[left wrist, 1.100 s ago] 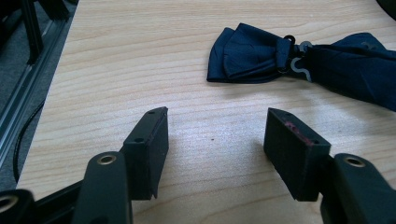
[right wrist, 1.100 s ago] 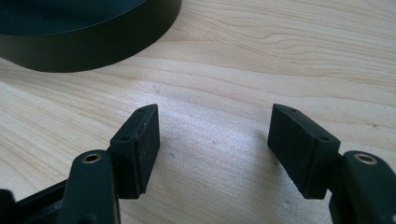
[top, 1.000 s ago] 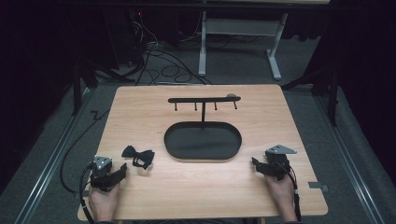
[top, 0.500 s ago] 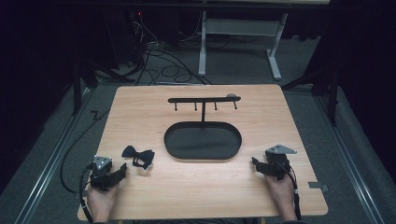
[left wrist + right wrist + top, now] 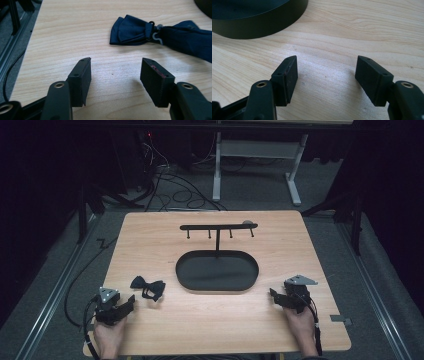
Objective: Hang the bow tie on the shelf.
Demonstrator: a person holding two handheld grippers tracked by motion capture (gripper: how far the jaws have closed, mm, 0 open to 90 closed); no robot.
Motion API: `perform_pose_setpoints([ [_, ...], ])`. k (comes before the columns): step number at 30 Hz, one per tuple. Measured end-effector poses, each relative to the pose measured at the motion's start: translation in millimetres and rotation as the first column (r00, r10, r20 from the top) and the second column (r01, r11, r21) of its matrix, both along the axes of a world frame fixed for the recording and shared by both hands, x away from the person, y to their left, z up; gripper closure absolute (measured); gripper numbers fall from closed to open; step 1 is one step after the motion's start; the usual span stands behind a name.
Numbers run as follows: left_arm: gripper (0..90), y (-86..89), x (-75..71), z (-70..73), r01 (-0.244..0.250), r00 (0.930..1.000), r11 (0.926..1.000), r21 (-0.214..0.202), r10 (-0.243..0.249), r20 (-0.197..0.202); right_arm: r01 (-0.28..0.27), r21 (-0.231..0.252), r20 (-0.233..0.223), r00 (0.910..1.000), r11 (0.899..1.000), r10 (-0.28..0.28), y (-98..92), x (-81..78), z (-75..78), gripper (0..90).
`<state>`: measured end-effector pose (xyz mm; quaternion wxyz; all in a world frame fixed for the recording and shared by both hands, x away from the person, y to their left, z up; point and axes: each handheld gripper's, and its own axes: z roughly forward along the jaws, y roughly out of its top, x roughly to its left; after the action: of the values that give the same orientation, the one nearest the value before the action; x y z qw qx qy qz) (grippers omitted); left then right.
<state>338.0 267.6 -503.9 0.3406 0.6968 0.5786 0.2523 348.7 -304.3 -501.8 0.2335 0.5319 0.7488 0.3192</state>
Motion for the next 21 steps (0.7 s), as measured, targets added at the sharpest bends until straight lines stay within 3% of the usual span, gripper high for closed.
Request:
perform_pose_setpoints([
  [1,41.1,0.0,0.0,0.0,0.000,1.0000,1.0000,0.000,0.000,0.000,0.000,0.000,0.000,1.0000,1.000,0.000,0.0,0.0,0.0,36.1],
  [2,40.9,-1.3,-2.5,1.4,0.002,1.0000,0.9997,0.026,-0.002,0.004,0.001,0.000,0.000,1.0000,1.000,-0.001,0.1,-0.1,0.0,36.1],
  [6,39.7,-2.3,-6.9,3.3,0.024,0.9997,0.9993,0.029,-0.024,-0.001,0.001,-0.001,0.000,1.0000,1.000,-0.001,0.1,-0.1,0.0,36.1],
  [15,40.1,-5.5,-22.6,15.9,0.061,0.9975,0.9978,0.026,-0.062,0.035,0.000,0.000,0.000,1.0000,1.000,0.000,0.0,-0.1,0.1,36.1],
  [21,40.0,-11.8,-28.3,15.7,0.085,0.9957,0.9960,0.029,-0.086,0.035,0.000,0.000,0.000,1.0000,1.000,0.000,0.0,-0.1,0.1,36.0],
])
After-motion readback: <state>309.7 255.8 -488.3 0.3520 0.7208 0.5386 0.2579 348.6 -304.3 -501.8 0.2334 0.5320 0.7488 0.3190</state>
